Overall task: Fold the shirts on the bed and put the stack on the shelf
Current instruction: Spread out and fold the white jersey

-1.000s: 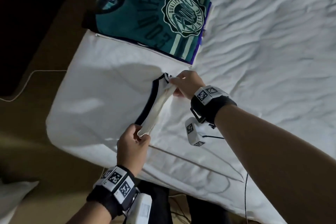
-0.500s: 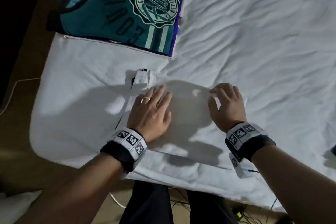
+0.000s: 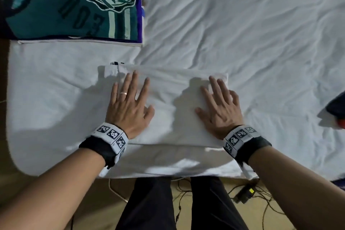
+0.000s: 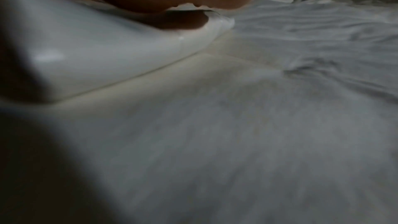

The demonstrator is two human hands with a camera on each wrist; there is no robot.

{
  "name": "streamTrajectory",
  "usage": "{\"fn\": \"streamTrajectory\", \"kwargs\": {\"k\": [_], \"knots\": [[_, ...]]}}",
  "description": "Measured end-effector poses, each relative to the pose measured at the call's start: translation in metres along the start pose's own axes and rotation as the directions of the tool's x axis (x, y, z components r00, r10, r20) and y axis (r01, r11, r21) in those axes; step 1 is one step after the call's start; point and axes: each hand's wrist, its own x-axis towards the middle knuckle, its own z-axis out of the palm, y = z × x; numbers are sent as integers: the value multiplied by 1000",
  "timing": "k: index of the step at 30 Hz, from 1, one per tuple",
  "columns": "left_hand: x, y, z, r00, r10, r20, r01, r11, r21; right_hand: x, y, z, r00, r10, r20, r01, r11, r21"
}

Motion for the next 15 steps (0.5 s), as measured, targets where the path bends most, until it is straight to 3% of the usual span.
{"fn": "streamTrajectory", "kwargs": {"k": [2, 5, 9, 11, 15], "knots": [[-19, 9, 14, 991, 107, 80, -111, 992, 53, -13, -6, 8, 997, -83, 4, 83, 996, -28], [-34, -12, 28, 985, 18, 169, -36, 994, 103, -32, -3, 22, 986, -139, 91, 146, 987, -73], [-39, -42, 23, 975, 21, 221, -61, 982, 177, -42, 13, 18, 981, -122, 153, 137, 986, -92], [-33, -43, 8, 981, 44, 190, -80, 980, 184, -35, 19, 6, 979, -185, 82, 190, 980, -64], [5, -44, -24, 997, 55, -59, -46, 989, 142, 14, 26, -22, 949, -178, -261, 180, 984, -17]]}}
